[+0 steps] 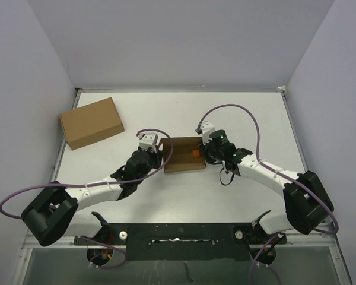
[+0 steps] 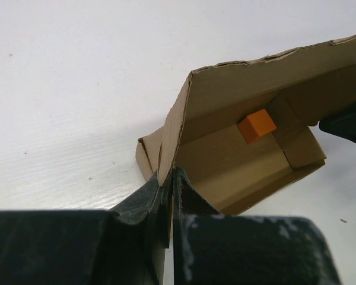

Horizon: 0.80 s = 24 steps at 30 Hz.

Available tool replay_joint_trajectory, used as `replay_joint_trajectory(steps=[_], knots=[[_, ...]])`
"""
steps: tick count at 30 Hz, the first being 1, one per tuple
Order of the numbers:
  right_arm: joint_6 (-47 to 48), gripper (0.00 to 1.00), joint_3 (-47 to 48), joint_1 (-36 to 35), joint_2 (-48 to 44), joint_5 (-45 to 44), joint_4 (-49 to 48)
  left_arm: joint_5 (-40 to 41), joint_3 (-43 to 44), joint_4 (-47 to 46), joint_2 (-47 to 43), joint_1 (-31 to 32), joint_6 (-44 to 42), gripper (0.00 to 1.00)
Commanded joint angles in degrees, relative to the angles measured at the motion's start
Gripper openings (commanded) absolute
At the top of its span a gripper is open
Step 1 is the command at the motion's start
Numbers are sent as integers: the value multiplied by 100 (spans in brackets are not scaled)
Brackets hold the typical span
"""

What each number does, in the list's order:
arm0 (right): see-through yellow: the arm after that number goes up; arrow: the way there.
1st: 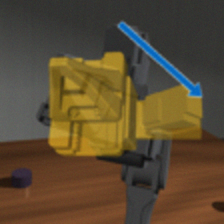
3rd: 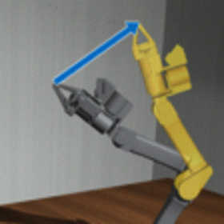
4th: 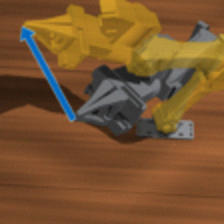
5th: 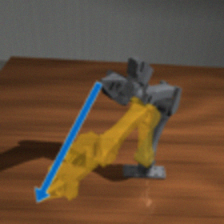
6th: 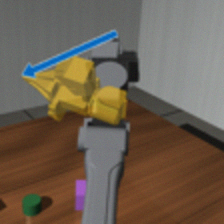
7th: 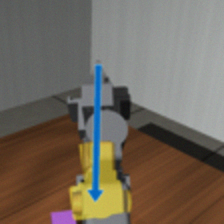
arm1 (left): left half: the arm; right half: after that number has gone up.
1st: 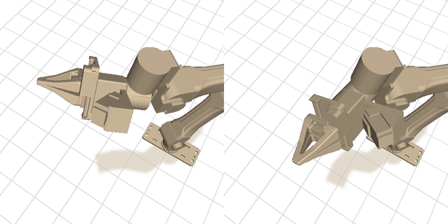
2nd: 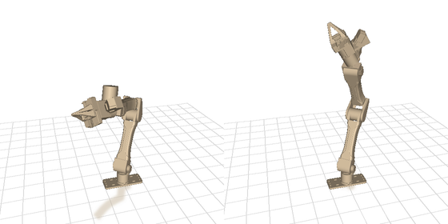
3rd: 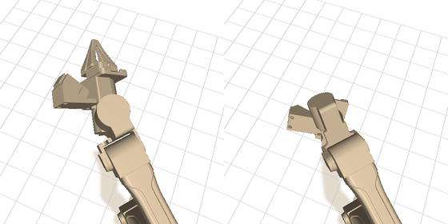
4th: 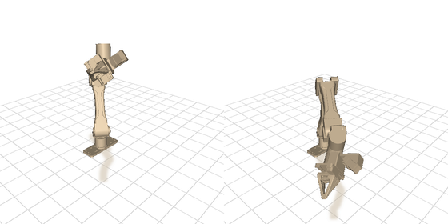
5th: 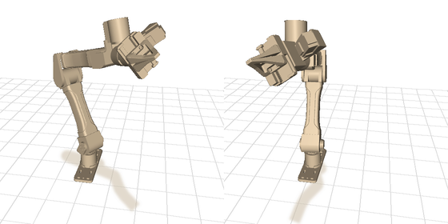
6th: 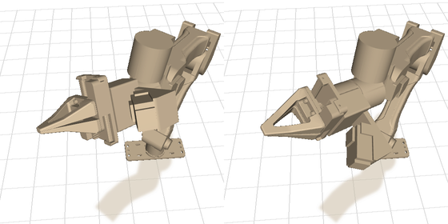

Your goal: Fold the paper box

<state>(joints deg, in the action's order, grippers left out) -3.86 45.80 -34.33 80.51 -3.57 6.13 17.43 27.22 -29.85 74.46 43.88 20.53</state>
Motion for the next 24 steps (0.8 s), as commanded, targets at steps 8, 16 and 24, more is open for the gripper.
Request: replay_joint_trajectory(steps=[8, 16, 24], knots=[[141, 5, -106, -52, -149, 97, -55, 449, -342, -70, 51, 375, -169, 0], [266, 0, -116, -48, 3, 100, -108, 573, -456, -395, 158, 481, -210, 0], [327, 0, -101, -41, 0, 233, -254, 471, -128, 46, 82, 481, 84, 0]])
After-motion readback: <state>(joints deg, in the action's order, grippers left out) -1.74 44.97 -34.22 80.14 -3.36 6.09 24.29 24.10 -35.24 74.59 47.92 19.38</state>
